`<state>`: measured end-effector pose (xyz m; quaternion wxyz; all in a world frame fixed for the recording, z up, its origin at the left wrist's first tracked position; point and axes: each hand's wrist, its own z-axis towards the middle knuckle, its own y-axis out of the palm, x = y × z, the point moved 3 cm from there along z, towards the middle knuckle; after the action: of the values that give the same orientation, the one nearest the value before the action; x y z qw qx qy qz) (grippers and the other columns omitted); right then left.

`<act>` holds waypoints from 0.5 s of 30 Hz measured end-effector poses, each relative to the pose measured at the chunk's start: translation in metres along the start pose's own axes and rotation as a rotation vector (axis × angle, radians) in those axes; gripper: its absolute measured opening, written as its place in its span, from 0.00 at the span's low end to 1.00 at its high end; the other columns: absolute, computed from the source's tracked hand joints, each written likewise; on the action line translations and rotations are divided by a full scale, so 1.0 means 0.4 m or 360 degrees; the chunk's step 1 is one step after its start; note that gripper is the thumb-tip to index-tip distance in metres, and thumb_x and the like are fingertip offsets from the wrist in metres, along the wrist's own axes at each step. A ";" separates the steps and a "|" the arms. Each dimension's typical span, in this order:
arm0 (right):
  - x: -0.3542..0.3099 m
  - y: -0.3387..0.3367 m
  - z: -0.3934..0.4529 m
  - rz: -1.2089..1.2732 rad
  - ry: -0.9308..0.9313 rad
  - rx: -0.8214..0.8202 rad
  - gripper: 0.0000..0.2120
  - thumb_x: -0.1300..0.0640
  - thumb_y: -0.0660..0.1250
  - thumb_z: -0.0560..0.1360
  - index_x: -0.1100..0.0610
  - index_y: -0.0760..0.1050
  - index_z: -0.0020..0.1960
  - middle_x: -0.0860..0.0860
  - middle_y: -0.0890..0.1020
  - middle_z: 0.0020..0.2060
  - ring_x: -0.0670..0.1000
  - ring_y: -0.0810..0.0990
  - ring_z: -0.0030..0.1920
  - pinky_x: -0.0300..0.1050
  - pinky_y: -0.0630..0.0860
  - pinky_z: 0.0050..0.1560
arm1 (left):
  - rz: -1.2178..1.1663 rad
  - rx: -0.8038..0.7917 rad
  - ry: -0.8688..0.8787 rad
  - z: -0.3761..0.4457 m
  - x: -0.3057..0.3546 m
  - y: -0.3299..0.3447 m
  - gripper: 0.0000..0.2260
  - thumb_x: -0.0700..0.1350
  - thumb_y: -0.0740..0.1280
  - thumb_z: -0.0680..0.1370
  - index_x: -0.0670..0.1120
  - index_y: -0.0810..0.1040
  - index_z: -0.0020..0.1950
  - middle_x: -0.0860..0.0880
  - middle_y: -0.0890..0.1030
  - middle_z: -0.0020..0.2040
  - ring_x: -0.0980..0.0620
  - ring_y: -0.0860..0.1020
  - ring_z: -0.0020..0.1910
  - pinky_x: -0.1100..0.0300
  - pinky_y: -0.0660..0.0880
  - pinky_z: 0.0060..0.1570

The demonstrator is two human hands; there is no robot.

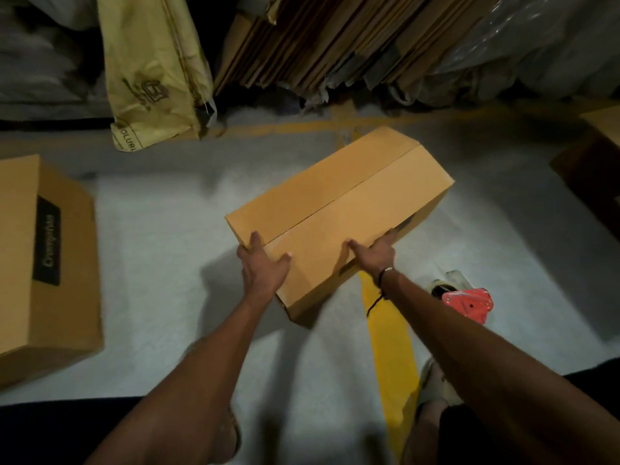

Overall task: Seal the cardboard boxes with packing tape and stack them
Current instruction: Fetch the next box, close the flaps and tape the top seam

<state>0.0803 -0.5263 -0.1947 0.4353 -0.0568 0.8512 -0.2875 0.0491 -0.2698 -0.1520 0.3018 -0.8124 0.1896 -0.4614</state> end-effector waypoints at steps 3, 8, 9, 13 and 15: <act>-0.035 -0.094 0.120 0.0063 0.0099 0.0120 0.63 0.38 0.80 0.67 0.54 0.39 0.83 0.64 0.72 0.71 0.67 0.81 0.61 0.63 0.81 0.58 | -0.0083 0.0066 -0.0065 -0.013 0.010 0.062 0.49 0.63 0.73 0.76 0.52 0.44 0.85 0.37 0.47 0.81 0.31 0.72 0.71 0.45 0.72 0.68; -0.075 -0.195 0.227 0.0274 0.0248 0.0116 0.62 0.50 0.83 0.68 0.45 0.38 0.82 0.61 0.64 0.76 0.69 0.74 0.66 0.69 0.82 0.49 | -0.0110 0.0221 0.0054 0.012 -0.029 0.107 0.46 0.58 0.72 0.79 0.50 0.44 0.86 0.35 0.48 0.80 0.28 0.72 0.67 0.43 0.71 0.68; -0.069 -0.197 0.235 0.0322 0.0322 0.0056 0.63 0.52 0.83 0.68 0.43 0.37 0.82 0.61 0.64 0.76 0.69 0.74 0.66 0.70 0.82 0.48 | -0.0099 0.0230 0.0067 0.015 -0.035 0.113 0.45 0.58 0.71 0.80 0.50 0.45 0.86 0.35 0.48 0.80 0.28 0.71 0.68 0.43 0.70 0.68; -0.007 -0.152 0.243 0.0540 0.0482 -0.0031 0.61 0.51 0.86 0.60 0.48 0.48 0.79 0.56 0.70 0.69 0.66 0.83 0.50 0.66 0.84 0.38 | -0.0090 0.0216 0.0106 0.020 -0.044 0.117 0.45 0.56 0.72 0.80 0.48 0.45 0.86 0.35 0.47 0.80 0.29 0.71 0.69 0.43 0.69 0.70; 0.026 -0.129 0.240 0.0746 0.0575 0.0014 0.58 0.53 0.86 0.63 0.51 0.49 0.78 0.56 0.69 0.66 0.66 0.84 0.50 0.64 0.83 0.33 | -0.0101 0.0194 0.0082 0.024 -0.049 0.115 0.45 0.56 0.72 0.79 0.48 0.46 0.86 0.35 0.46 0.81 0.29 0.71 0.69 0.44 0.69 0.71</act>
<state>0.1402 -0.6151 -0.2180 0.3316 0.1954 0.9035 -0.1883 0.0464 -0.2898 -0.1989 0.3309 -0.7860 0.1430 -0.5022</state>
